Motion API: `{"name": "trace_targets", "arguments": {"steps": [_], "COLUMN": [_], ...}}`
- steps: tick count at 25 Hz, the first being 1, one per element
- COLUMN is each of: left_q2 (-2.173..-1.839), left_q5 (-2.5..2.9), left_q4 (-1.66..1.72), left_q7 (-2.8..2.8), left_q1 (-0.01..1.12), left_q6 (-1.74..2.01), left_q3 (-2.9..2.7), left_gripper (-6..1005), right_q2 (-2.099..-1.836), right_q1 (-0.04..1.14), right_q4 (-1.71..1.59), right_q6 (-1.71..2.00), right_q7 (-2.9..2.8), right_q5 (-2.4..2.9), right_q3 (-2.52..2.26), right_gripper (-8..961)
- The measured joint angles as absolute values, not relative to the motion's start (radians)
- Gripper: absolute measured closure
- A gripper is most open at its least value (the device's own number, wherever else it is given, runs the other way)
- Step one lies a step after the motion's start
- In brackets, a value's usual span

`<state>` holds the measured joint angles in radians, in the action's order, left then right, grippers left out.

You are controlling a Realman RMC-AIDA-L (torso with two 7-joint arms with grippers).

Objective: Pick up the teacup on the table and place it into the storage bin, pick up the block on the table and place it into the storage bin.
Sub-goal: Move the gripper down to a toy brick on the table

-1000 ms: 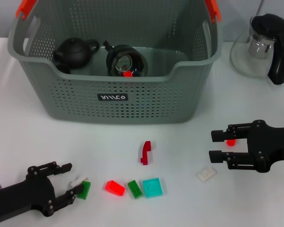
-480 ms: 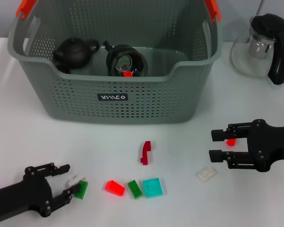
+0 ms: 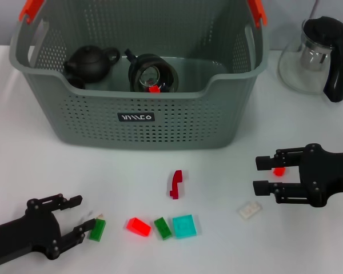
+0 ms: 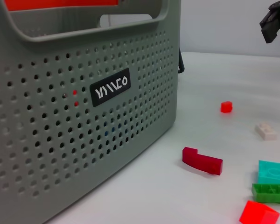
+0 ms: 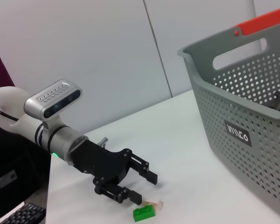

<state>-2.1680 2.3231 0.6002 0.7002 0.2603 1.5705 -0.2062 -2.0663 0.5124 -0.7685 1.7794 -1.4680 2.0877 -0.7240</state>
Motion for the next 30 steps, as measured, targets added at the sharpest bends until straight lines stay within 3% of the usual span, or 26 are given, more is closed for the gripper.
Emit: {"name": "trace_targets", "arguments": {"steps": [6,16,30], "left_q2": [-2.167,-2.169,-2.169], "left_q5": [2.326,2.324,2.33], "left_q4": [0.6,0.593,0.579], "left_q7": [0.7,0.701,0.702], "left_q1": [0.262,0.262,0.272], "left_q6": [1.551,1.546,1.525], "left_q3": [-0.2,-0.199,-0.21], "left_gripper": [466,555,554], "right_q2": [-2.066,-2.066,-2.066], "right_q1": [0.512,0.513,0.514], "right_q4": [-0.768,-0.769,-0.767], "right_q6": [1.779,1.777,1.776], "right_q7": [-1.468,-1.468,-1.468], "right_q5": [2.088,2.087,2.088], "right_q3": [-0.724,-0.724,-0.724], "right_gripper": [359,359,360]}}
